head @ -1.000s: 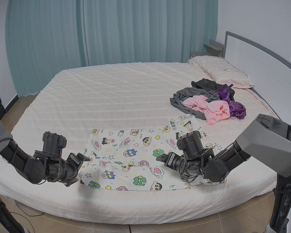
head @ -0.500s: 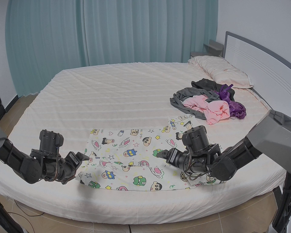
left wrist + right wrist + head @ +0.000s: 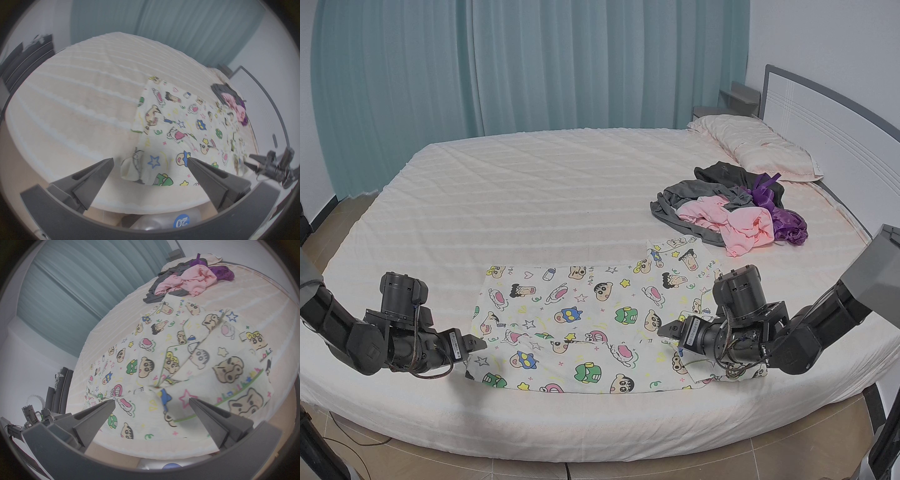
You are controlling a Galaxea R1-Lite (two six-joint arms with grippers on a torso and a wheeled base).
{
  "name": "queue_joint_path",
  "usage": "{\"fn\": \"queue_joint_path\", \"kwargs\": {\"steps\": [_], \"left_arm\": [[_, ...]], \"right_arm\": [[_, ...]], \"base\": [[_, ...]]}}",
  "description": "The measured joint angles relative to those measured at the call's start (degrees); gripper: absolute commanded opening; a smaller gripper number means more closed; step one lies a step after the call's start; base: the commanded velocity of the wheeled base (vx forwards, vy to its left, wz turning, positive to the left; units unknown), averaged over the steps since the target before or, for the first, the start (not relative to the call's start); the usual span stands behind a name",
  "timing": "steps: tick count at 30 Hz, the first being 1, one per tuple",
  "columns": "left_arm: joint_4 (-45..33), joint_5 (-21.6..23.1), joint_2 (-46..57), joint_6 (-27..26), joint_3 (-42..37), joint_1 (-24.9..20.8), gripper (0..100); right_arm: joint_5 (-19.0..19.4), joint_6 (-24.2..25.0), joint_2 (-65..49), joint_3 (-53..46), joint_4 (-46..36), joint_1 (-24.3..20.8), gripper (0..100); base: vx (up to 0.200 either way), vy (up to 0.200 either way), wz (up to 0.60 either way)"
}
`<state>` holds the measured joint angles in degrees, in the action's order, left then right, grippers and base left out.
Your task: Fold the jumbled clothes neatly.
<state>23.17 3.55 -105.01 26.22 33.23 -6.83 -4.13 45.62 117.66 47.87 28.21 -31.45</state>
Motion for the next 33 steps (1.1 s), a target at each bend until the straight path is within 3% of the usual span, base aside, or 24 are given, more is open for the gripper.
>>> {"fn": "queue_joint_path", "kwargs": {"steps": [6,16,17,33], "left_arm": [[3.40,5.86,-3.64,-6.63,0.85,0.57,100],[4.06,5.51,-7.83,-10.65,2.07,0.82,100],[4.04,5.51,-8.13,-10.61,2.16,0.83,0],[3.82,2.46,-8.39,-10.19,-2.36,1.71,0]], "right_arm": [[0.00,-1.01,-1.76,-3.67,0.11,2.79,100],[0.09,-1.44,-2.40,-7.83,5.18,5.02,100],[0.09,-1.44,-2.40,-7.97,5.25,5.08,100],[0.34,-1.41,-1.38,-8.35,5.32,6.92,100]], "base": [[0.000,0.000,0.00],[0.000,0.000,0.00],[0.000,0.000,0.00],[0.000,0.000,0.00]]}}
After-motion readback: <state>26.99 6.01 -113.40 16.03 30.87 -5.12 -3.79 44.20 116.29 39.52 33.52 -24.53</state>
